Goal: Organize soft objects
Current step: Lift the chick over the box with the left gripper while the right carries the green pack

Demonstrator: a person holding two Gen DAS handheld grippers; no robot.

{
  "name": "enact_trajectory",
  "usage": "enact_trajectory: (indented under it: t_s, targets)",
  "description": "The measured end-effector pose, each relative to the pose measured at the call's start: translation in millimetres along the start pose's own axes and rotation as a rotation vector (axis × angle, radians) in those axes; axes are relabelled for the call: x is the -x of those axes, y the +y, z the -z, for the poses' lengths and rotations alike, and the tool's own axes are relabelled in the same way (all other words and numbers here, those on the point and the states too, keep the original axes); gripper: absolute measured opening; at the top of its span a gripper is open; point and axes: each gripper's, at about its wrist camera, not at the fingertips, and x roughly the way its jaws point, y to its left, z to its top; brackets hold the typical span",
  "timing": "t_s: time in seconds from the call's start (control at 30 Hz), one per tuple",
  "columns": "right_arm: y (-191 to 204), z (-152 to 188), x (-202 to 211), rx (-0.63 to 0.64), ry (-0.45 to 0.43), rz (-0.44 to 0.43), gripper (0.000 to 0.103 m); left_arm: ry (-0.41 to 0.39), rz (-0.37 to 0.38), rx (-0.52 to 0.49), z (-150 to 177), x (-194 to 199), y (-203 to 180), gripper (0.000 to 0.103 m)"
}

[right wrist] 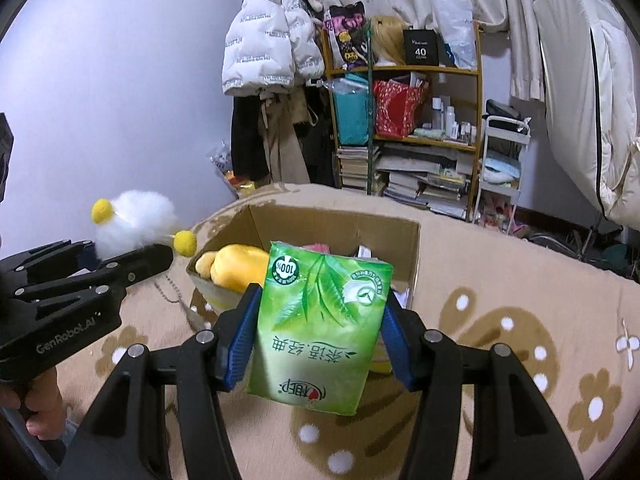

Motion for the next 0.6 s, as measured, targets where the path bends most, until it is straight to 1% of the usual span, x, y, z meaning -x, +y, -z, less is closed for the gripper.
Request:
enact_trajectory:
  t_s: [0.13,0.47,0.6]
  targets:
    - [-2,-9,-2,-0.002,-0.032,-0.004,0.06,-0.016,-0.009,-0.005,-7,0,1,0.035]
    - [-5,-31,-12,0.007,-0.1,-0.018,0.06,-0.04,-0.025,0.018,-28,-5,11,0.035]
    - [-7,-40,-19,0.016,-0.125,-0.024,0.06,-0.059,-0.031,0.004,-37,-13,8,0.035]
